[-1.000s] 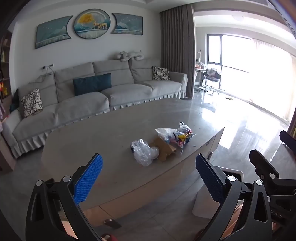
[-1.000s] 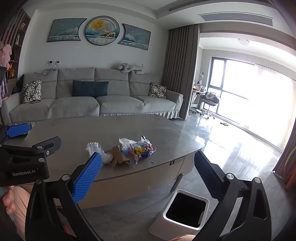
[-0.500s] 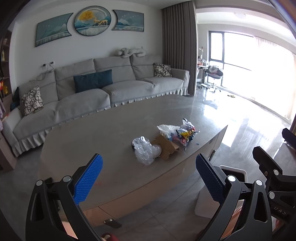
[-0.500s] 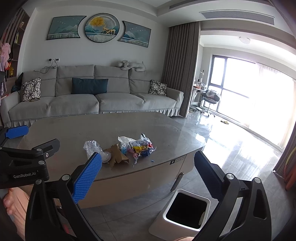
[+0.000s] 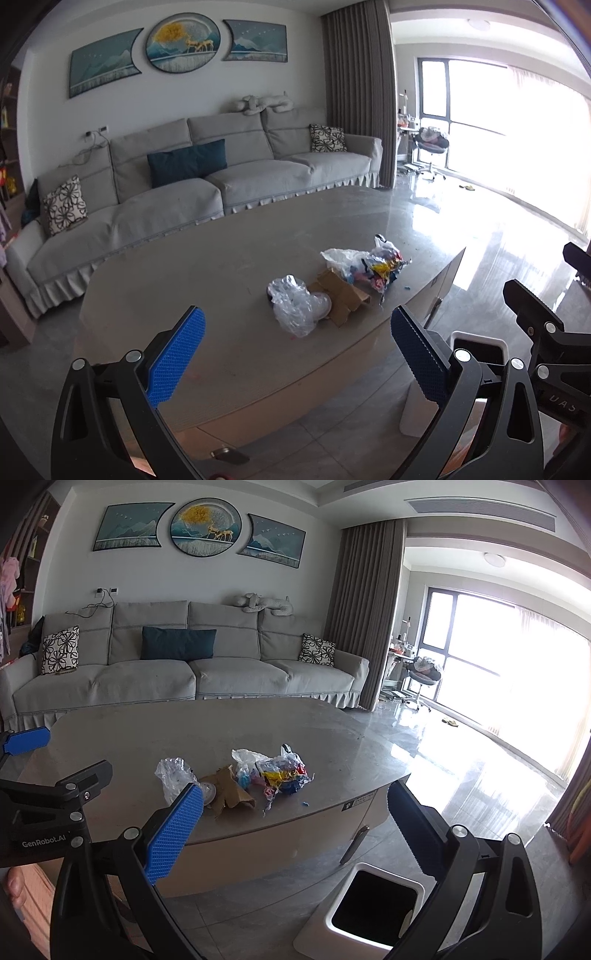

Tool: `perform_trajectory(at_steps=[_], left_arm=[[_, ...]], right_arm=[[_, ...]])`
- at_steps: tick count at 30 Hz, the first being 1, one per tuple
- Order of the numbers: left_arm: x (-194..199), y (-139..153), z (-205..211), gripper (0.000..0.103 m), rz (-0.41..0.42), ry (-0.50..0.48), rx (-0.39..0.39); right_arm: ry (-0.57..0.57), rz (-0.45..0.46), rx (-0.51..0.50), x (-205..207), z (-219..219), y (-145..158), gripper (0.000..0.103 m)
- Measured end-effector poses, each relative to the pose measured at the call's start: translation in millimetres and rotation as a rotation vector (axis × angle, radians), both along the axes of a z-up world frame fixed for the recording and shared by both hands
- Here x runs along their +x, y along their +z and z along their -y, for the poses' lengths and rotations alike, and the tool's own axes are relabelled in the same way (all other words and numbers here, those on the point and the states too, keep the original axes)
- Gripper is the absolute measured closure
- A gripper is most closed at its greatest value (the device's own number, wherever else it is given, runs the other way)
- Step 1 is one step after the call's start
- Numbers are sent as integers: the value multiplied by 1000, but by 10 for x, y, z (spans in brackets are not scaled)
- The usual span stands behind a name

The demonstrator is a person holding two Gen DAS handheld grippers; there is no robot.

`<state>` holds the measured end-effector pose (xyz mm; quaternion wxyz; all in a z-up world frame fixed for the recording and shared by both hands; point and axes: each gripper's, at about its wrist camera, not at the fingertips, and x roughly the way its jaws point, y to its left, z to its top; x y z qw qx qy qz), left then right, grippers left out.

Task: Collect trash
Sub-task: 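Move both tools toward the trash pile on the marble table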

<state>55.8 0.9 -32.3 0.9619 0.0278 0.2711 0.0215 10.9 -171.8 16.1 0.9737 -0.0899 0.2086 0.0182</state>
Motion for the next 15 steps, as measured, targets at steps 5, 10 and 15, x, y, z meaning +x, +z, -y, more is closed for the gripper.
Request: perform_trajectory(at_steps=[5, 10, 15], left_arm=[[214, -123, -6, 3, -26, 4, 7], [445, -234, 8, 3, -28, 9, 35], [707, -377, 9, 3, -41, 16, 54]], right_arm=[[8, -22, 6, 205, -7, -92, 4], [14, -53, 17, 473, -15, -212, 4], [22, -71, 38, 753, -37, -355, 4]])
